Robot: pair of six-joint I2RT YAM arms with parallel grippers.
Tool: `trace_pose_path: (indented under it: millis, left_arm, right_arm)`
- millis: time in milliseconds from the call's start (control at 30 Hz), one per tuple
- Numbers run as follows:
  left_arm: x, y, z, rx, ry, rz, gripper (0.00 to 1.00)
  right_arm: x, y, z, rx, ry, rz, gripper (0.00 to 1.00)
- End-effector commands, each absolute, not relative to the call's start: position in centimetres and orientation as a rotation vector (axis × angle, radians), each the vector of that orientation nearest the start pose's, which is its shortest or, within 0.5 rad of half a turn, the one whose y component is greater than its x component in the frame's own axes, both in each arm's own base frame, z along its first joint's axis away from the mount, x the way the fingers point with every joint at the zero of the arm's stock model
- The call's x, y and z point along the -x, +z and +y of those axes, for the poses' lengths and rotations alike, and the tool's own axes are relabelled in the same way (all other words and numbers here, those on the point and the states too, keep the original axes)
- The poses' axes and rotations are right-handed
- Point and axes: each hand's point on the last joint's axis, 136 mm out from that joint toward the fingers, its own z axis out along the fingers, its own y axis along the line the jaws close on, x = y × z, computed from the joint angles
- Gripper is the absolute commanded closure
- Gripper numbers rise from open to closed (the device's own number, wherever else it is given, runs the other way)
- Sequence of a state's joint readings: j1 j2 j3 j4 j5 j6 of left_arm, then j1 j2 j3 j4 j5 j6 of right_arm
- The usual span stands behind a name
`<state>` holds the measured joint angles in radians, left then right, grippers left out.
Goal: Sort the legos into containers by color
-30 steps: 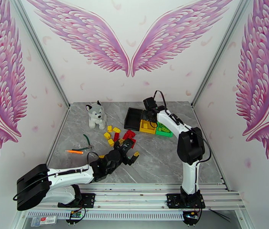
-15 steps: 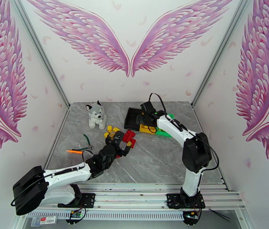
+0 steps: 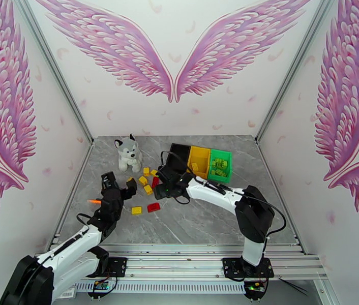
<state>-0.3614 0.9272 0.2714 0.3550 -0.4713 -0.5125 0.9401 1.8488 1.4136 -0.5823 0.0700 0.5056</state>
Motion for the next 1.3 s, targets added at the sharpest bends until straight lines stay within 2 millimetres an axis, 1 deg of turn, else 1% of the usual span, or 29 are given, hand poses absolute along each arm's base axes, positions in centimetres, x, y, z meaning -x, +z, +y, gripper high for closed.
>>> trace_pose_path:
  millis: [0, 67, 133, 267, 367, 433, 567, 700, 800, 900, 1033, 1100, 1200, 1267]
  left_arm:
    - [-30.4, 13.3, -1.2, 0.64, -0.211, 1.793, 0.01]
    - [-29.9, 12.8, 0.1, 0.703, -0.198, 1.783, 0.01]
    - [-29.5, 12.5, 0.8, 0.741, -0.189, 1.777, 0.01]
    - [-29.1, 12.2, 1.5, 0.782, -0.177, 1.769, 0.01]
    - [-28.8, 12.0, 2.0, 0.808, -0.162, 1.765, 0.01]
    - [-28.4, 11.7, 2.5, 0.837, -0.15, 1.759, 0.01]
    - [-27.7, 10.7, 3.5, 0.91, -0.136, 1.754, 0.01]
    - [-27.5, 10.5, 4.0, 0.936, -0.126, 1.749, 0.01]
    - [-27.3, 10.6, 4.2, 0.942, -0.127, 1.74, 0.01]
    - [-27.2, 10.6, 4.1, 0.943, -0.135, 1.735, 0.01]
    - [-27.3, 10.6, 4.1, 0.945, -0.141, 1.731, 0.01]
    - [-27.3, 10.6, 4.1, 0.945, -0.144, 1.731, 0.01]
    - [-27.3, 10.6, 4.0, 0.943, -0.147, 1.732, 0.01]
    - [-27.4, 10.7, 4.0, 0.942, -0.153, 1.73, 0.01]
  right_arm:
    - [-26.0, 10.2, 40.1, 0.631, 0.456, 2.595, 0.27]
    - [-24.6, 9.3, 41.8, 0.686, 0.462, 2.605, 0.27]
    - [-23.6, 8.7, 43.2, 0.739, 0.468, 2.607, 0.26]
    - [-22.0, 7.0, 45.9, 0.821, 0.465, 2.624, 0.26]
    - [-21.8, 6.6, 47.4, 0.83, 0.476, 2.624, 0.24]
    - [-22.0, 6.3, 48.0, 0.815, 0.476, 2.628, 0.24]
    - [-22.6, 5.2, 48.8, 0.771, 0.446, 2.647, 0.22]
    - [-23.3, 4.7, 49.4, 0.721, 0.407, 2.637, 0.21]
    - [-23.7, 4.5, 49.7, 0.692, 0.387, 2.632, 0.2]
    - [-24.1, 3.9, 49.6, 0.676, 0.348, 2.629, 0.19]
    - [-24.2, 2.8, 49.8, 0.676, 0.338, 2.643, 0.19]
    - [-24.3, 2.4, 49.9, 0.673, 0.328, 2.645, 0.22]
    - [-24.4, 2.1, 49.8, 0.664, 0.314, 2.643, 0.32]
    - [-24.6, 2.4, 49.5, 0.655, 0.305, 2.634, 0.41]
